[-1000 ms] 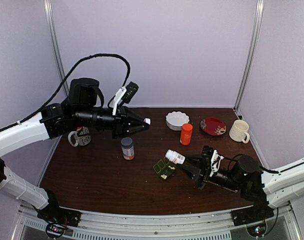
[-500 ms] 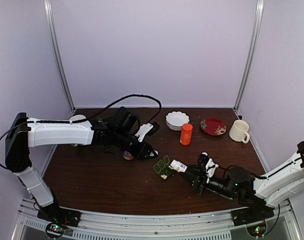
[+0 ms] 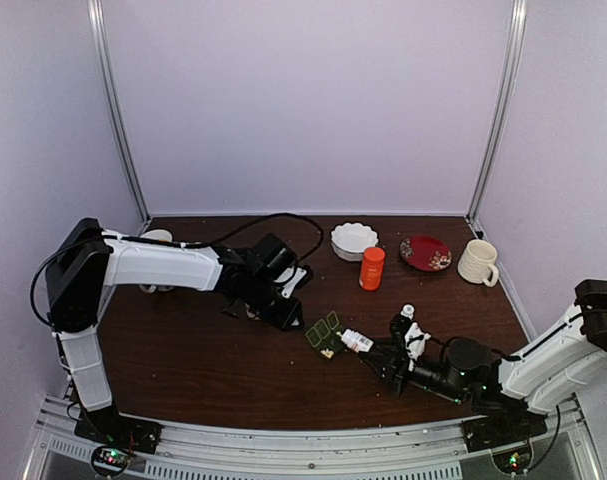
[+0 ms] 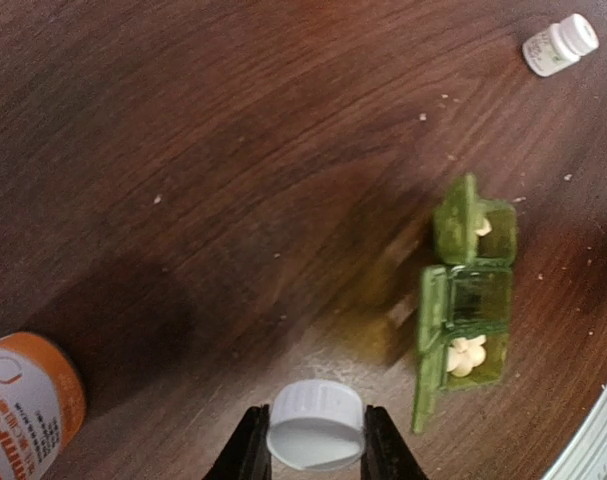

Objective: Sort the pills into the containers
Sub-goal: Pour the pill into the compartment of the pill container.

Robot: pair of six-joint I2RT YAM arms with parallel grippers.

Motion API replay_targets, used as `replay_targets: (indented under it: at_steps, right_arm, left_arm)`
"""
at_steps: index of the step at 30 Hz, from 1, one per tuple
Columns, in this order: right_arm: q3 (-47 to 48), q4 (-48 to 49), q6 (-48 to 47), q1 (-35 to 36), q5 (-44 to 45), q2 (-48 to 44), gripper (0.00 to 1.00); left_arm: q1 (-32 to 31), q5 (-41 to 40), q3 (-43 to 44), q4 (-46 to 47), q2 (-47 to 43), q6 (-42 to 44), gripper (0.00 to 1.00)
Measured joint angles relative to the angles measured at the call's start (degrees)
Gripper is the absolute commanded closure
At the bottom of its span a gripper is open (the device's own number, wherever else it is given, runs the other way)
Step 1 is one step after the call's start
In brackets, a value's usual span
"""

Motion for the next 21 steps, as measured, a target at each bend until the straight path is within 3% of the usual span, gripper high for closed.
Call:
replay_targets:
  at_steps: [7, 21]
  right_arm:
    - [0.0, 1.0, 0.4, 0.0, -0.1, 1.4, 1.0]
    - [3.6, -4.0, 5.0, -2.3, -0.3, 5.7, 1.0]
  left_arm:
    - [0.1, -5.7, -1.4, -2.6, -1.5, -1.6, 1.0]
    - [0.1, -3.3, -1.6, -0.7, -0.7, -1.8, 1.0]
